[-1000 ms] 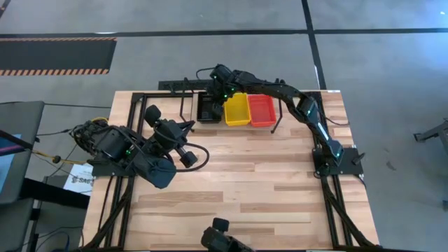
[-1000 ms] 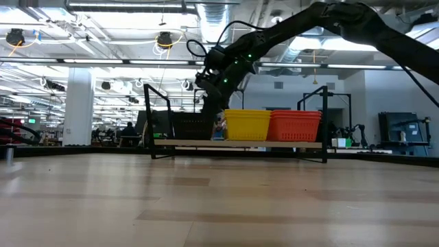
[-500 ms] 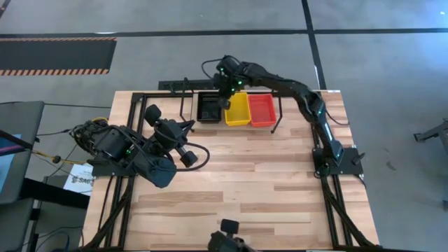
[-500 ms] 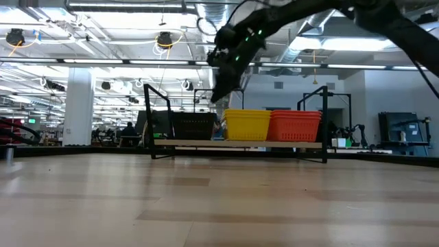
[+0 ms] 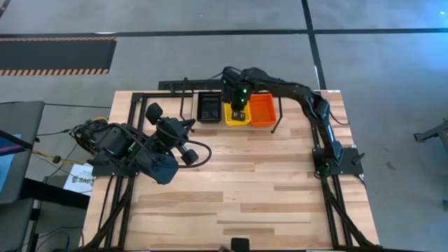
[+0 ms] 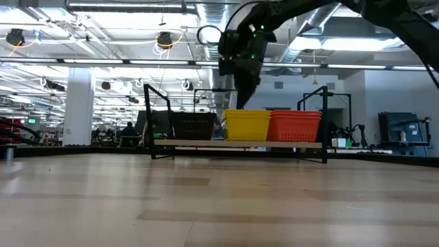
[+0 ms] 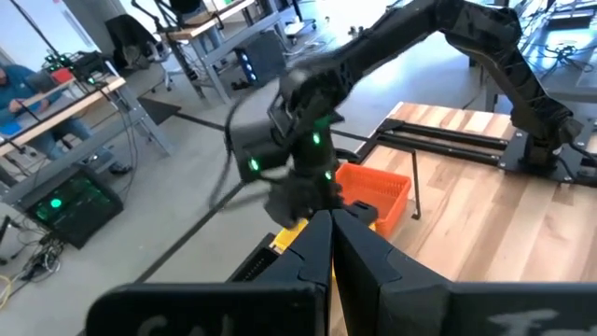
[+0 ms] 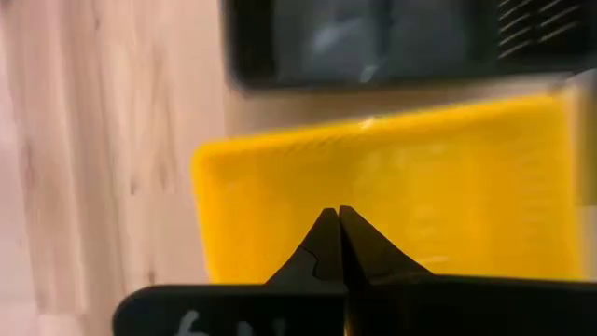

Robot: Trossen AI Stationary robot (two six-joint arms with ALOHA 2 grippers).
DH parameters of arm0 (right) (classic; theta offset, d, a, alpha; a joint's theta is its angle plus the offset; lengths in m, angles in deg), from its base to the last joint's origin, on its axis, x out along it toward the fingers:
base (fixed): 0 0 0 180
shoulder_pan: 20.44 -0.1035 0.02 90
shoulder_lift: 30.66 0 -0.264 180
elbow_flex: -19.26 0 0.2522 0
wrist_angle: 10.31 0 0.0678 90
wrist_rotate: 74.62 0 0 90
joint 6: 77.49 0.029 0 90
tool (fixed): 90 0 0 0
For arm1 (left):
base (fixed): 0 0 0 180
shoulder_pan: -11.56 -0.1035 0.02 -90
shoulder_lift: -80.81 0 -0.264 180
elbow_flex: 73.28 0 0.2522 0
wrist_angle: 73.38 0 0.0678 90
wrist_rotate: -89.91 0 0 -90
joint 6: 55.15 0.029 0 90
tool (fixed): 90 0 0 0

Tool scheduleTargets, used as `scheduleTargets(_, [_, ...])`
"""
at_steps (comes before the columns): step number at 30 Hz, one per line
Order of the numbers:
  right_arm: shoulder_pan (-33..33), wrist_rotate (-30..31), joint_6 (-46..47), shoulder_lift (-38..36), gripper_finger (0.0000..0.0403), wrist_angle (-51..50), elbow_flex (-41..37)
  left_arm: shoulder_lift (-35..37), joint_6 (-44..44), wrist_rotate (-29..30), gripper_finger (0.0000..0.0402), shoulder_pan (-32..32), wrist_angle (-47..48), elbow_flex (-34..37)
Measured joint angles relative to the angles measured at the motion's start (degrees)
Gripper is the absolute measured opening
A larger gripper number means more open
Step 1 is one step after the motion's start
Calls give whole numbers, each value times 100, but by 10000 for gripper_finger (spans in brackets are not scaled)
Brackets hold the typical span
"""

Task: Stack baskets on shelf by color
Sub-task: Adjust the bins on the shelf

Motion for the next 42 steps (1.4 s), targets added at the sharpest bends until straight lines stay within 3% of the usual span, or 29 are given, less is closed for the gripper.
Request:
scheduleTargets(9, [-193, -153, 28, -46, 0, 681, -1001, 0, 26, 13, 0, -35, 0, -2])
scheduleTargets(19, [-241, -284, 56, -46, 0, 1655, -1055, 0, 70, -221, 0, -261, 0, -2])
scheduleTargets(34, [599, -246, -327, -46, 0, 1410, -1055, 0, 90, -348, 0, -291, 0, -2])
scheduleTargets(42, [982, 83, -607, -44, 0, 1510, -1055, 0, 197, -311, 0, -293, 0, -2])
